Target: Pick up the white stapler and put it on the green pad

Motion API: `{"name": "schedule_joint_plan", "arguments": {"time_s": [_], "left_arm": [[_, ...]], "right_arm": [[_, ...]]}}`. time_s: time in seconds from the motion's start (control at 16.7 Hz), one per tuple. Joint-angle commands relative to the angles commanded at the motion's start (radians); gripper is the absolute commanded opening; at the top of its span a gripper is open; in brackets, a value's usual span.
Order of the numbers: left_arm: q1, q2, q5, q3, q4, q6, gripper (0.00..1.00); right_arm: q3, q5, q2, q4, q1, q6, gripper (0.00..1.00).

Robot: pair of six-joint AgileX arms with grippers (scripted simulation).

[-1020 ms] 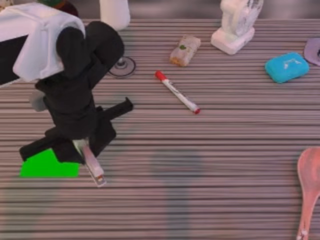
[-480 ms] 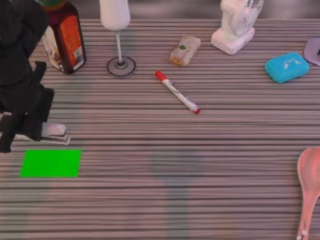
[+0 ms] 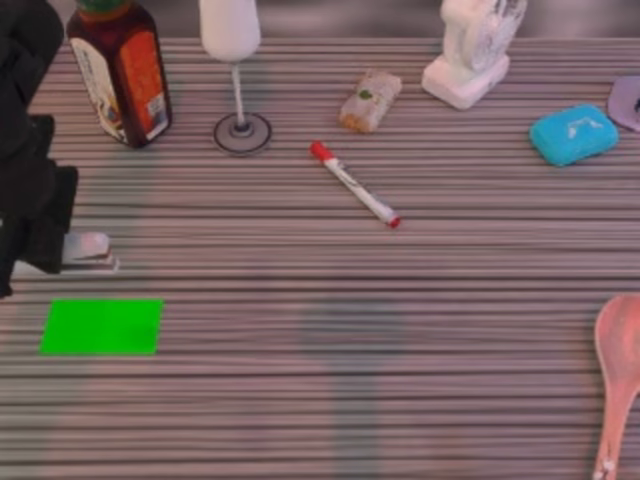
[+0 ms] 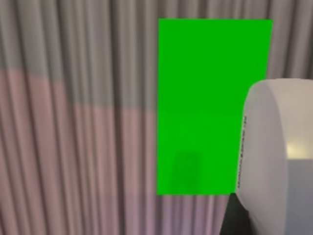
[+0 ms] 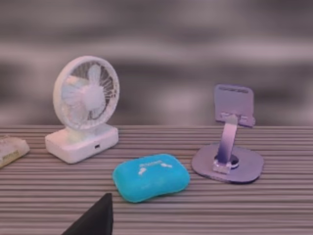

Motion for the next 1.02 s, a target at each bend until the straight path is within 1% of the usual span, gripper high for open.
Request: {"name": "schedule_joint_plan", "arguments": {"time_s": [0.18,0.42,0.54,0.66,0.9,1.02], "left_arm": [[0.001,0.025,0.000,-0.050,0.070,-0.001,0.00],[0.000,0.092,-0.001,-0.168,0.274,-0.005,0.00],[-0.002,0.121,0.000,-0.218,0.348,-0.006,0.00],[-0.003,0.136,0.001,-0.242,0.381,-0.008,0.00],[-0.003,0.137,0.001,-0.243,0.383,-0.008,0.00],[-0.003,0.137,0.001,-0.243,0.383,-0.008,0.15]], "right_arm": [[0.000,0.000,0.000,0.000,0.000,0.000,1.00],[0.000,0.000,0.000,0.000,0.000,0.000,1.00],[0.000,0.000,0.000,0.000,0.000,0.000,1.00],[0.000,0.000,0.000,0.000,0.000,0.000,1.00],[0.000,0.000,0.000,0.000,0.000,0.000,1.00],[0.000,0.000,0.000,0.000,0.000,0.000,1.00]]}}
